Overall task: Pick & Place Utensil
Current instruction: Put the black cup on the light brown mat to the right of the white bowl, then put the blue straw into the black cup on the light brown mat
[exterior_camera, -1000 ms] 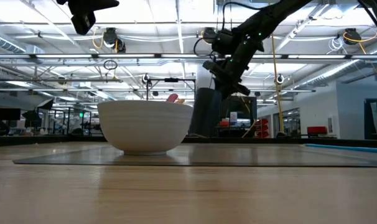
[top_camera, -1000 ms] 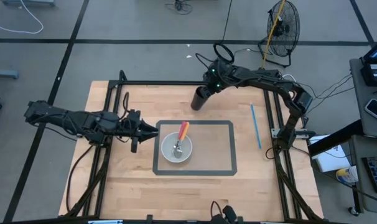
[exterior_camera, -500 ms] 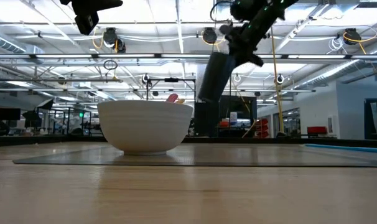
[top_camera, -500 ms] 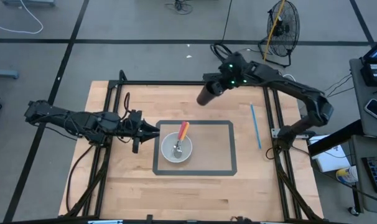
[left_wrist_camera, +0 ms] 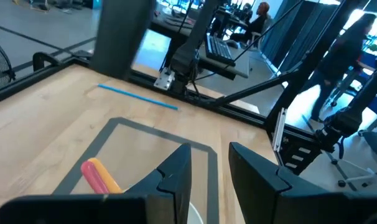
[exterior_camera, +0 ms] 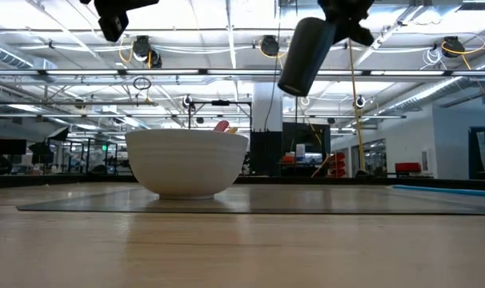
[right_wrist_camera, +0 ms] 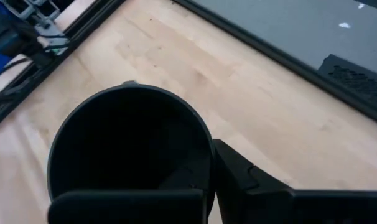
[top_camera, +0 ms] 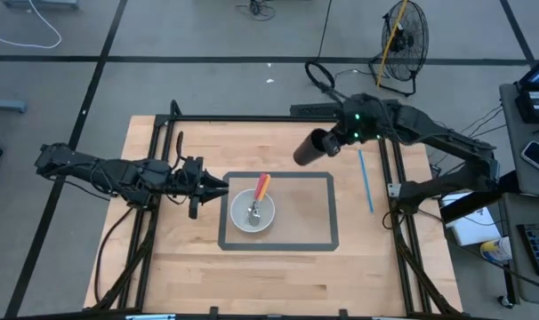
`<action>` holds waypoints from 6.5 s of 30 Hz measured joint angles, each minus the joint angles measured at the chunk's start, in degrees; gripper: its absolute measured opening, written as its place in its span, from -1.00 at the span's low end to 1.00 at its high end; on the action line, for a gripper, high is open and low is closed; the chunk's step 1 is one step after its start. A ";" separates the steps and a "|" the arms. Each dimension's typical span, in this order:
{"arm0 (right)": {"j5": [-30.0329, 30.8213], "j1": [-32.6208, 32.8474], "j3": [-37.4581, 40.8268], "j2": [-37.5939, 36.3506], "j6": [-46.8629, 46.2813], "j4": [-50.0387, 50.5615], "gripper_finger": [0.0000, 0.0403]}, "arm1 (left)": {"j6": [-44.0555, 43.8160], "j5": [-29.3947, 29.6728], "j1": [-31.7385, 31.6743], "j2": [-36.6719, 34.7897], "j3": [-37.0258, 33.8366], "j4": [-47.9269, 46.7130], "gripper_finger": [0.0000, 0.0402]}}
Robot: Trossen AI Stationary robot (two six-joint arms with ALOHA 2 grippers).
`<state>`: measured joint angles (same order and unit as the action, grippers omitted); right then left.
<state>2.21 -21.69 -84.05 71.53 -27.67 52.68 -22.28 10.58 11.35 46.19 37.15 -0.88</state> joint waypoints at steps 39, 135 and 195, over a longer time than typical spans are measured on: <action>7.94 27.31 0.00 21.34 -23.18 4.94 -1.00 | -0.51 -0.23 -0.02 0.00 0.00 0.59 -0.44; 11.18 25.17 6.86 19.58 -22.64 -2.11 -0.22 | -2.00 -0.15 0.00 -0.01 0.00 -1.05 -0.44; 5.10 -27.29 40.98 0.88 -7.18 -11.34 -0.09 | -5.06 7.41 -0.06 -0.02 0.00 1.06 -0.44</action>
<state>7.31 -48.97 -43.07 72.41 -34.85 41.34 -27.34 17.99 11.29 46.17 37.15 0.18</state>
